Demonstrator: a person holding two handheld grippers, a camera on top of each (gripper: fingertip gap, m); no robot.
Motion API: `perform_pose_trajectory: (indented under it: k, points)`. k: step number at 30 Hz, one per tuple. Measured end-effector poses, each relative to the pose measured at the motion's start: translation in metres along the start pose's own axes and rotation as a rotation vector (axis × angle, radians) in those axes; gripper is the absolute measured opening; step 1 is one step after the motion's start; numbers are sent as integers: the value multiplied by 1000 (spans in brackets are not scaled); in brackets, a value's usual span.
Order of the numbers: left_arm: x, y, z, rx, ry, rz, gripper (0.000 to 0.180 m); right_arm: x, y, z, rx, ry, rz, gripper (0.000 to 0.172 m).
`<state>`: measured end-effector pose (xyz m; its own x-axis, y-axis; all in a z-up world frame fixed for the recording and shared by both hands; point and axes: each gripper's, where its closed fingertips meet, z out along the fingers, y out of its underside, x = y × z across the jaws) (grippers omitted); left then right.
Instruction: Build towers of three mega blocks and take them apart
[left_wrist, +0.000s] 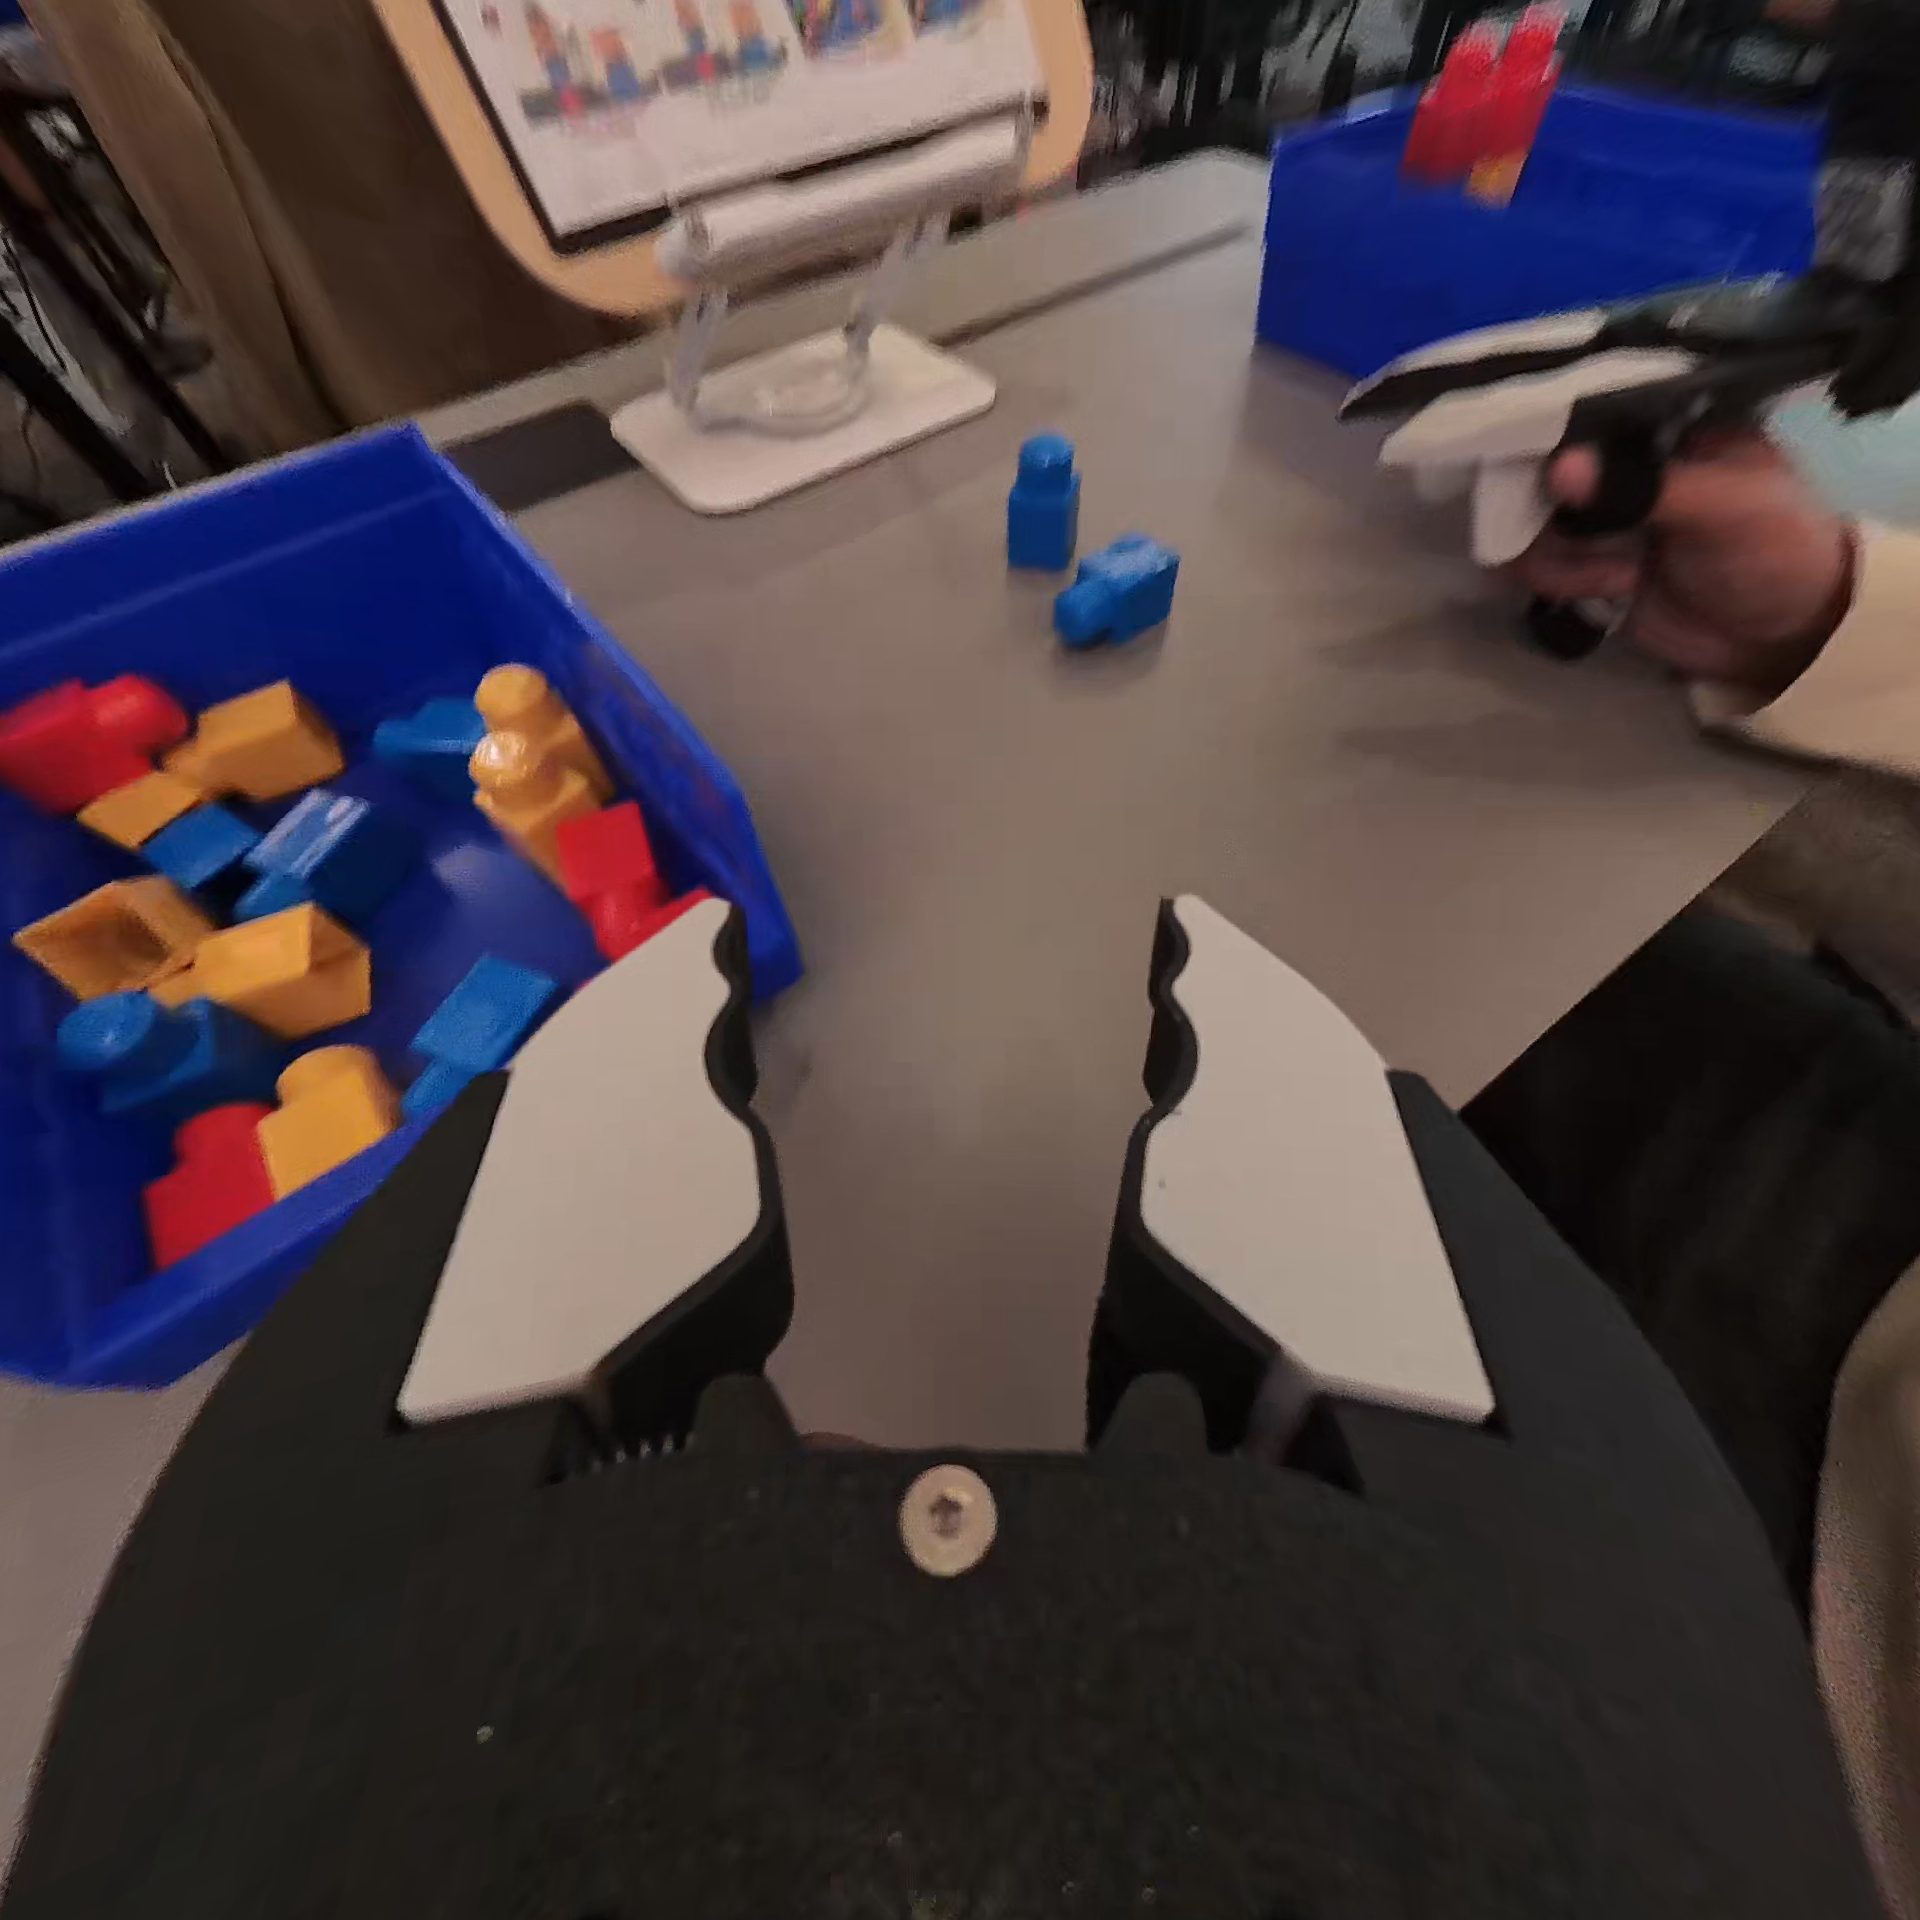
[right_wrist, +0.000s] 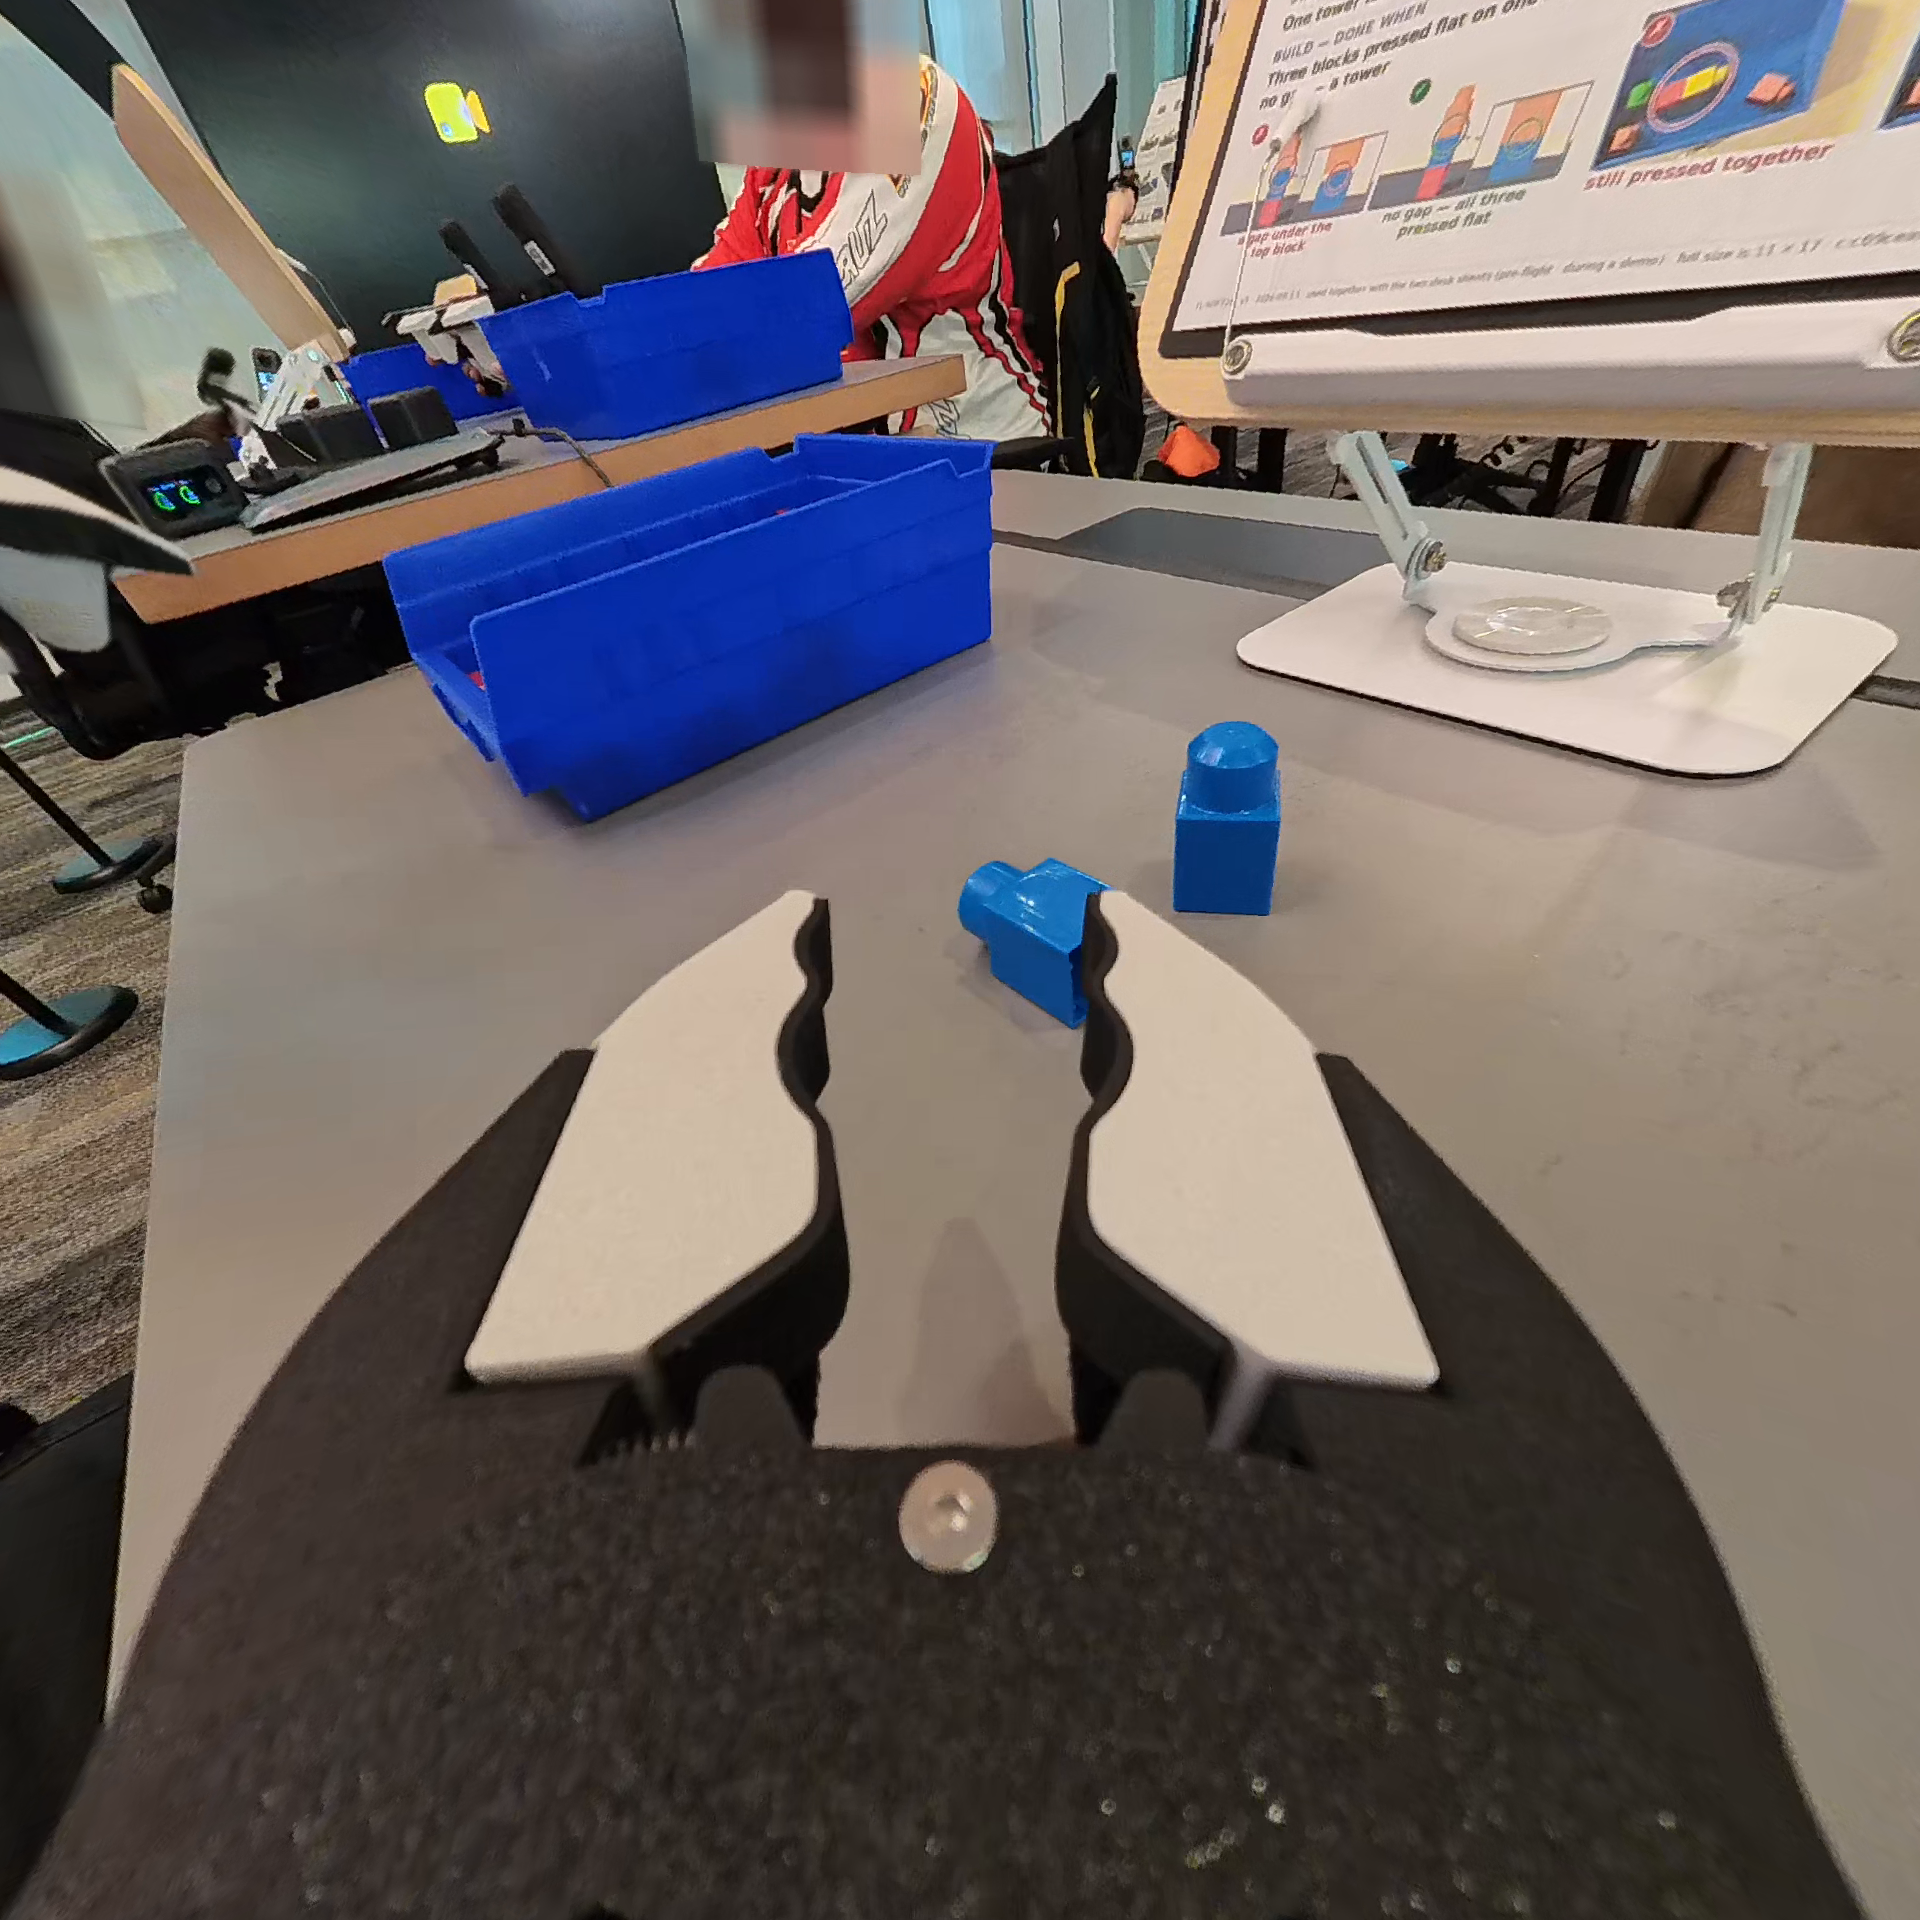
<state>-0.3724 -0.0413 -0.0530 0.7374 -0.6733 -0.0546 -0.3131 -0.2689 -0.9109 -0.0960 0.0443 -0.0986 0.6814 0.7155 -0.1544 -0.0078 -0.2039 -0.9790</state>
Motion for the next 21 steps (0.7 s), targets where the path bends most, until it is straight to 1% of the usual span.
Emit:
perform_pose_trajectory:
  k: [2, 4, 6, 7, 10, 12, 14, 16, 19, 21]
  points:
    - [-18, 12, 2, -110, -44, 42, 76, -1, 1, 1, -7, -1, -1, 46]
    - [-49, 10, 10, -207, -132, 147, 73, -1, 1, 2, -9, -2, -4, 46]
    - [-89, 6, 26, -327, -204, 262, 73, -1, 1, 2, -9, -2, -6, 46]
    - [-105, 5, 38, -384, -191, 304, 71, -1, 1, 2, -10, -4, -6, 46]
    - [-146, 13, 81, -558, -55, 368, 68, -1, 2, 2, -13, -5, -7, 46]
    - [-174, 24, 104, -644, 15, 441, 63, -1, 3, 2, -16, -2, -9, 46]
    - [-193, 41, 119, -756, 93, 426, 62, -1, 3, 1, -16, -4, -8, 46]
    - [-206, 51, 132, -814, 156, 403, 60, -1, 3, 1, -18, -6, -9, 46]
    - [-225, 53, 149, -836, 164, 414, 57, -2, 4, 2, -26, -10, -8, 46]
    - [-231, 55, 156, -863, 173, 416, 59, -3, 4, 3, -25, -16, -2, 46]
